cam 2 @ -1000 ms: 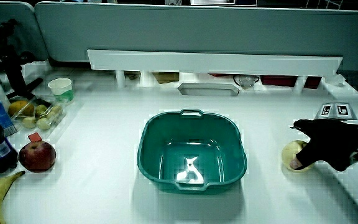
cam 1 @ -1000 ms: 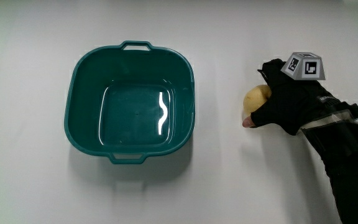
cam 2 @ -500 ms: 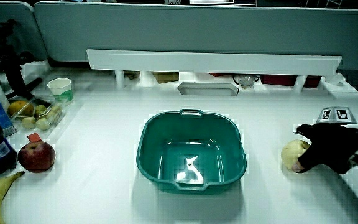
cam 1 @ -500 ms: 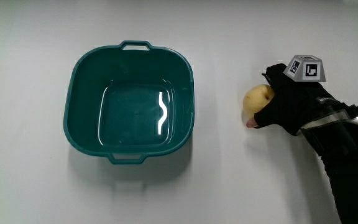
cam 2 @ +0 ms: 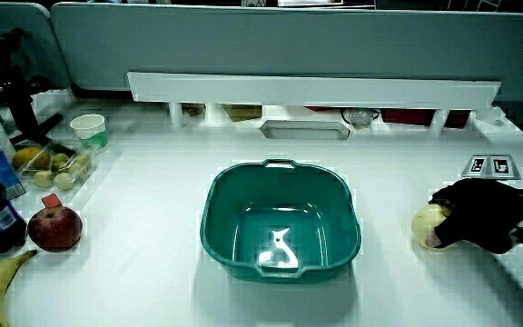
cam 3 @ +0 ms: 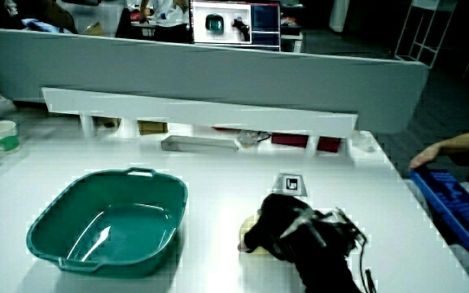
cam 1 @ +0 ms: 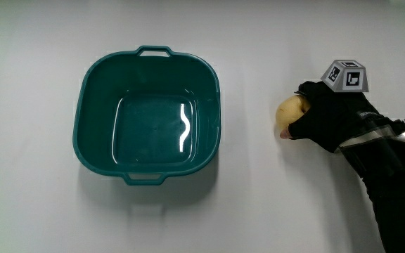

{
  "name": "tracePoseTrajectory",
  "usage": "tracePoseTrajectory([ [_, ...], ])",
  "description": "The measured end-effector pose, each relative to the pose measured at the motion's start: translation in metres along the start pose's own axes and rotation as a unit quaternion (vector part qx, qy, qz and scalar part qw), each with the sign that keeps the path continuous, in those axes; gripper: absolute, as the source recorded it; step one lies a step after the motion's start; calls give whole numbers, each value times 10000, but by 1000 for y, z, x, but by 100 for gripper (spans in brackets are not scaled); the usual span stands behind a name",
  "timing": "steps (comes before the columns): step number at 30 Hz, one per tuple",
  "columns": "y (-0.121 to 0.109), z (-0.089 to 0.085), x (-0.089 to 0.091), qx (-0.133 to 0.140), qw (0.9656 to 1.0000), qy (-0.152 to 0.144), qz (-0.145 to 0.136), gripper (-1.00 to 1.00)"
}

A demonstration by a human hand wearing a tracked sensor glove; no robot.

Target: Pick pear from desk

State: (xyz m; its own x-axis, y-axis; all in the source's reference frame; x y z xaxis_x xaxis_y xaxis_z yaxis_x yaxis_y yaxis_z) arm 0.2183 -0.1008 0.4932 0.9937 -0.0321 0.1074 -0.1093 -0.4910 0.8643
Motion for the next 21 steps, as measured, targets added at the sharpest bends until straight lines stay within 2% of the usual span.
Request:
tracePoseTrajectory([
  [2,3,-1,1,-2,9999,-62,-114,43],
  [4,0,0,-2,65,10000,-59,-40,50],
  [5,1,-1,0,101,9998,-84,-136,54],
  [8,-2,-1,-2,231,9997,-100,-39,64],
  [9,0,-2,-1,290,9993,-194,-138,68],
  [10,-2,-2,-2,304,9994,-142,-64,71],
  [12,-2,-2,-2,462,9986,-231,-109,79],
  [15,-5,-1,-5,554,9981,-258,27,89],
  [18,-4,0,-7,591,9976,-369,-16,100],
  [20,-7,4,-8,688,9972,-297,35,100],
  [21,-6,6,-7,810,9959,-387,-79,100],
])
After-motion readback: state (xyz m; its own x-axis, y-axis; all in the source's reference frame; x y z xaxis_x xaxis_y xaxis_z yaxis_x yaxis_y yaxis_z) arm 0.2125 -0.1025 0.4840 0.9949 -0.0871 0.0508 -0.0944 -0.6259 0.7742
